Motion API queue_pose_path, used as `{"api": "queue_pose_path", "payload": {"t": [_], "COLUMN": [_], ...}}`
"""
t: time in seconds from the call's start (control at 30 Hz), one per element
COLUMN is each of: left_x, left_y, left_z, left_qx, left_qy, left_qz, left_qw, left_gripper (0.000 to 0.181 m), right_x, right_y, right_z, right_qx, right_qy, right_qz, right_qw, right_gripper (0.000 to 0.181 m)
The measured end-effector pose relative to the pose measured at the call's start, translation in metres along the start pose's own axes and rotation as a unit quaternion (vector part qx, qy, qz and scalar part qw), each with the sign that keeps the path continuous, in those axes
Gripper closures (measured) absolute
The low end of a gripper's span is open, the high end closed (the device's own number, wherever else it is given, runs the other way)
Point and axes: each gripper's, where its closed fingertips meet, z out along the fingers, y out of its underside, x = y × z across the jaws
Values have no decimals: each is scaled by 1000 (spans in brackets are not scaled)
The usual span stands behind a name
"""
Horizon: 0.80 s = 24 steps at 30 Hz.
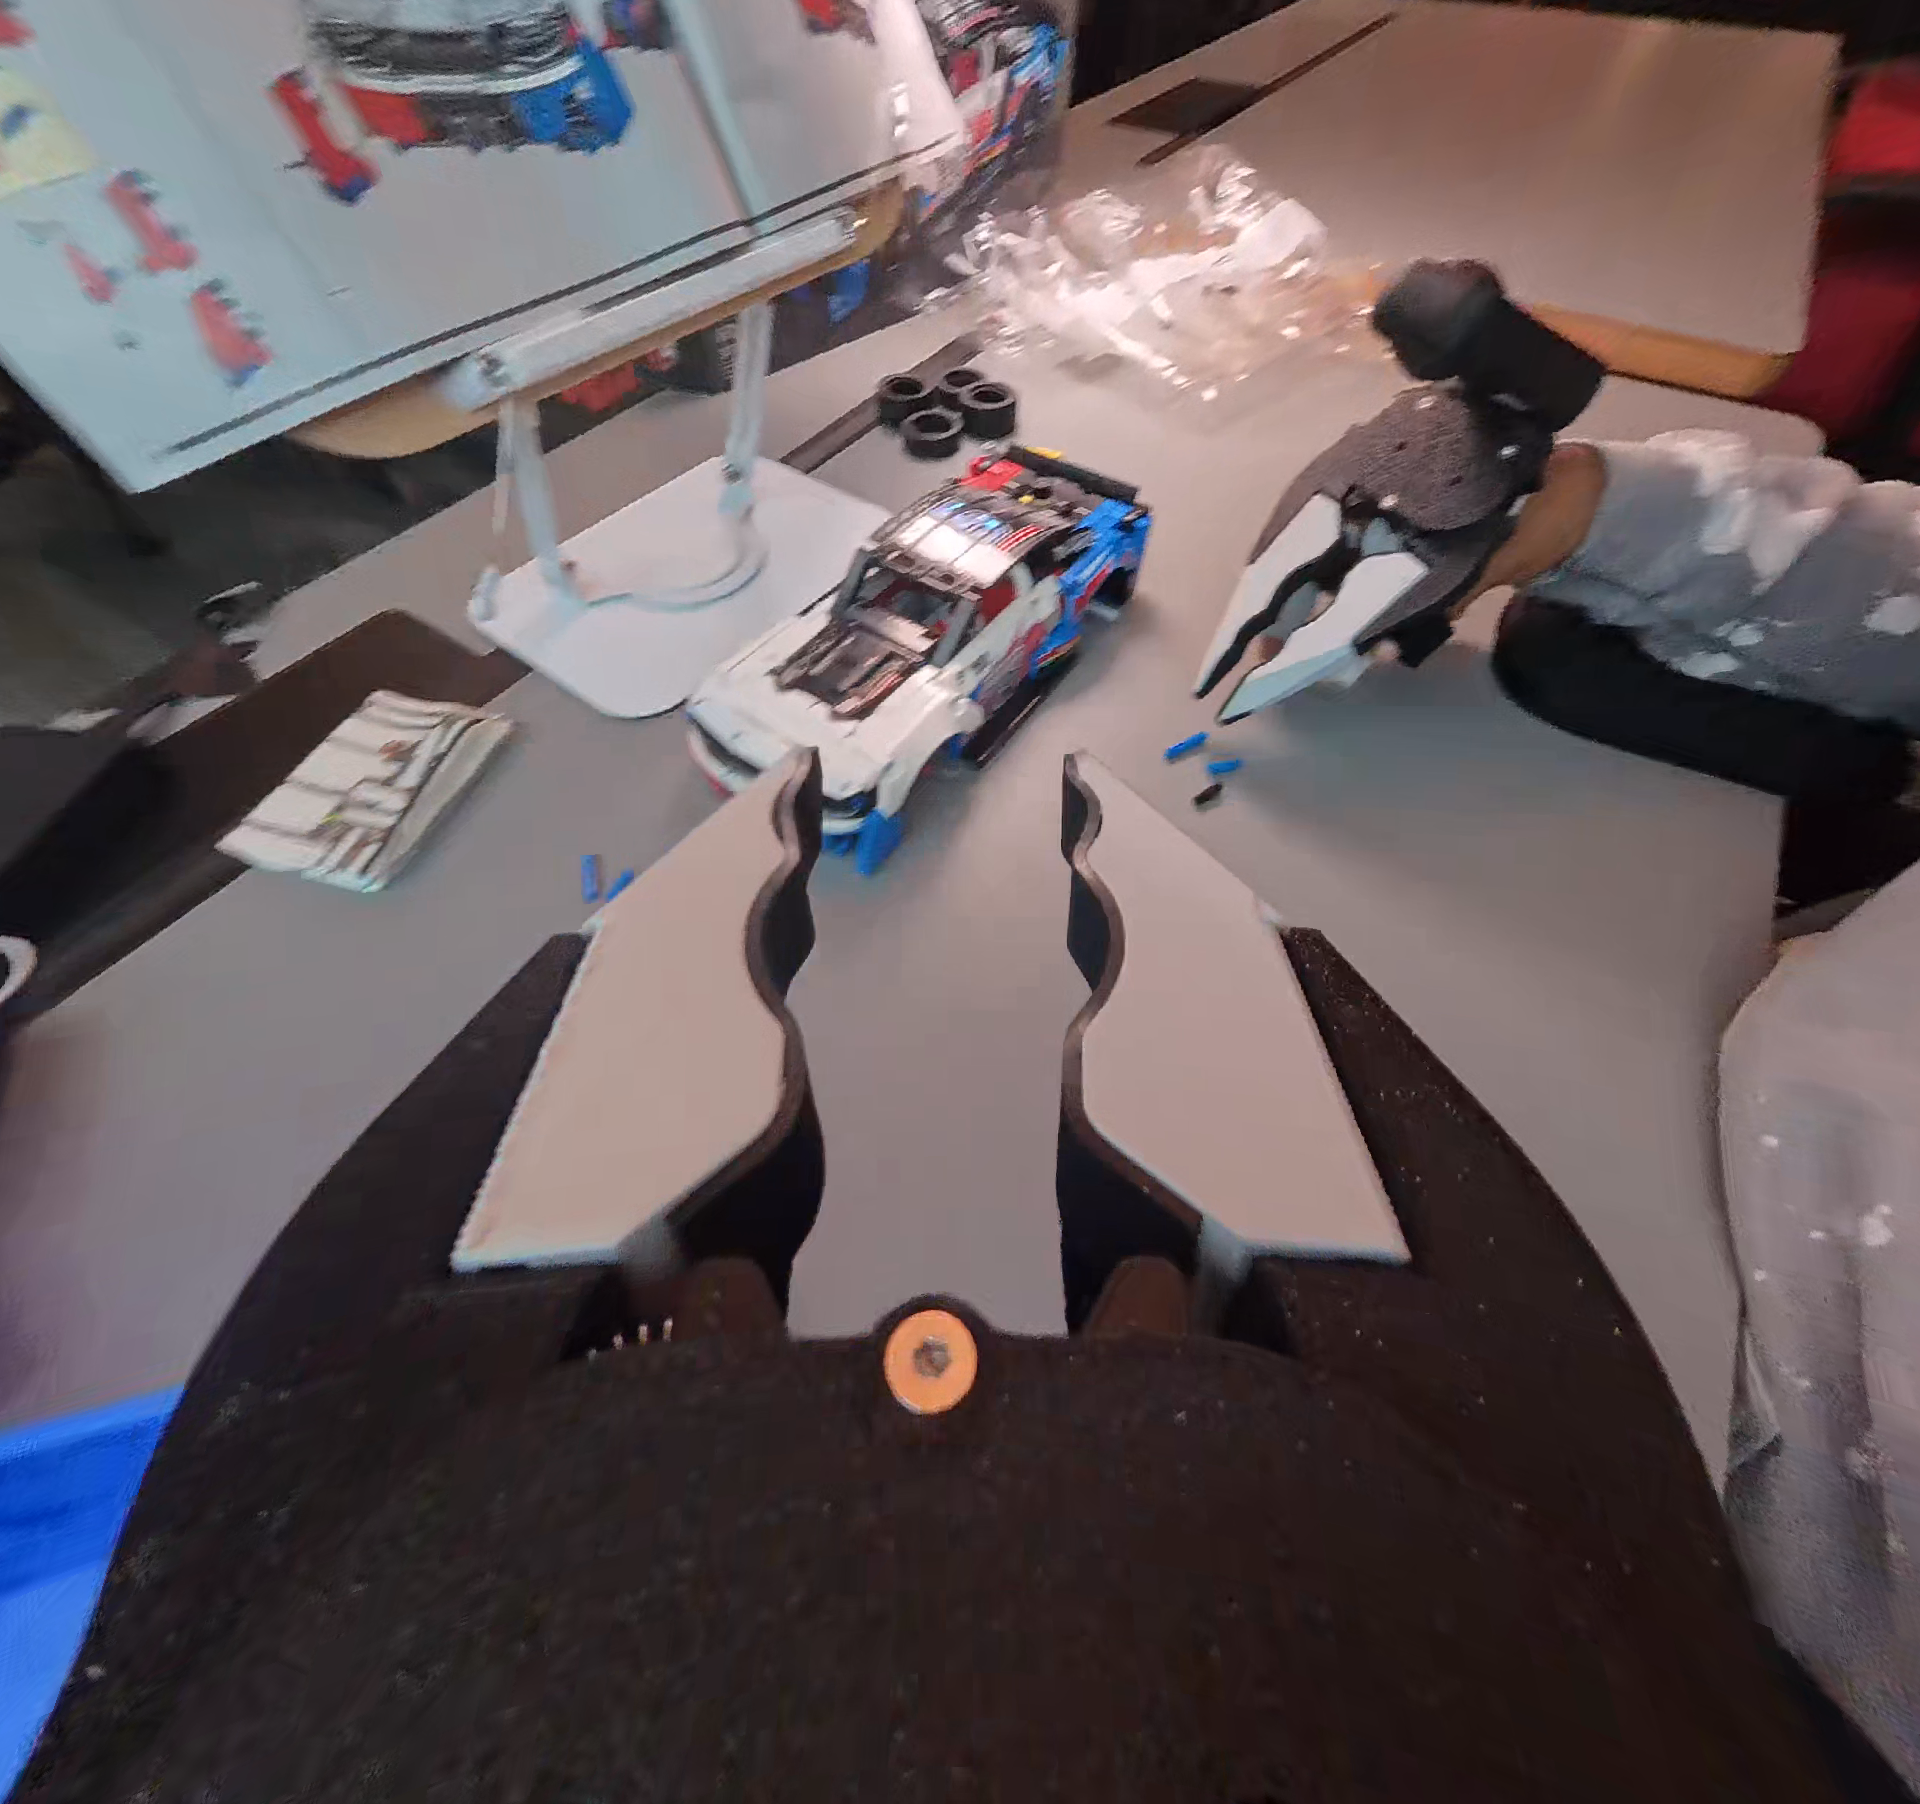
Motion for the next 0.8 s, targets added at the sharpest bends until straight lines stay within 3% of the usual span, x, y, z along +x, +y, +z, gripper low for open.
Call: {"api": "queue_pose_path", "payload": {"t": [0.03,0.2,0.4,0.63,0.8], "left_x": [16,72,100,115,125], "left_y": [0,28,74,87,86], "left_z": [15,88,149,159,154], "left_qx": [13,2,-71,-95,-85], "left_qy": [26,125,172,192,192], "left_qz": [-1,-5,16,74,122], "left_qw": [1000,992,982,974,970], "left_gripper": [134,133,143,157,171], "right_x": [0,-4,-4,-44,-62], "right_y": [3,11,4,-37,-48], "right_z": [2,13,20,6,-1], "right_qx": [-14,-58,-43,101,137], "right_qy": [3,2,5,-37,-55], "right_qz": [-9,-42,-68,-159,-188], "right_qw": [1000,997,997,981,971], "right_gripper": [167,170,178,178,178]}}
